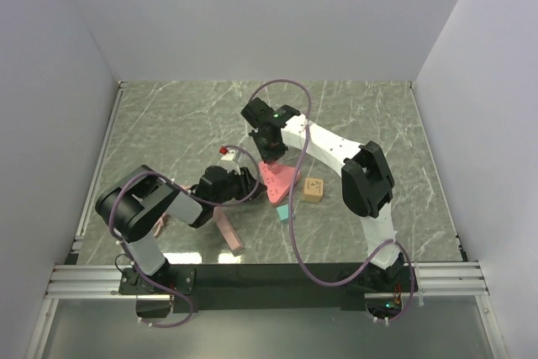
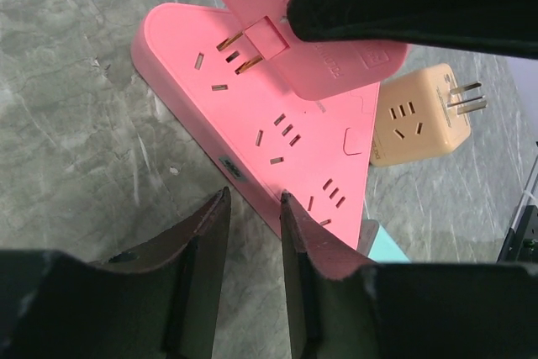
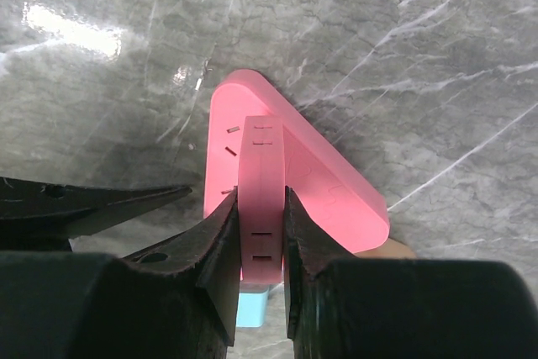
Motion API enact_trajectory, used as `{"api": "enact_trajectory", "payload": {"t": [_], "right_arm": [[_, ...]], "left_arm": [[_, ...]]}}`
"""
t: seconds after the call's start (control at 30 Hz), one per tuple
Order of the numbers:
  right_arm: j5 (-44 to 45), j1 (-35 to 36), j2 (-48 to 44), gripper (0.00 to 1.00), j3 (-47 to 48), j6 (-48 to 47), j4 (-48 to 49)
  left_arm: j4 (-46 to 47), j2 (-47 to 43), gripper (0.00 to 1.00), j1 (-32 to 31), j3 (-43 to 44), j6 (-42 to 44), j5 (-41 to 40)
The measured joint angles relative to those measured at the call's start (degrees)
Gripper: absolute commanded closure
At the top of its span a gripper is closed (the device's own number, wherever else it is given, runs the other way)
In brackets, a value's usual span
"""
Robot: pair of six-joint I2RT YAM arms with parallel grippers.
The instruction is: Insert the plug
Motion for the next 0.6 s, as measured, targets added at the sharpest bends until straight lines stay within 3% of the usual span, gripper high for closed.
{"api": "enact_trajectory", "payload": {"t": [0.6], "right_arm": [[2.43, 0.00, 3.30, 1.00, 4.55, 0.09, -3.34]], "left_arm": [[3.76, 2.73, 0.66, 0.00, 0.13, -1.36, 2.23]]}}
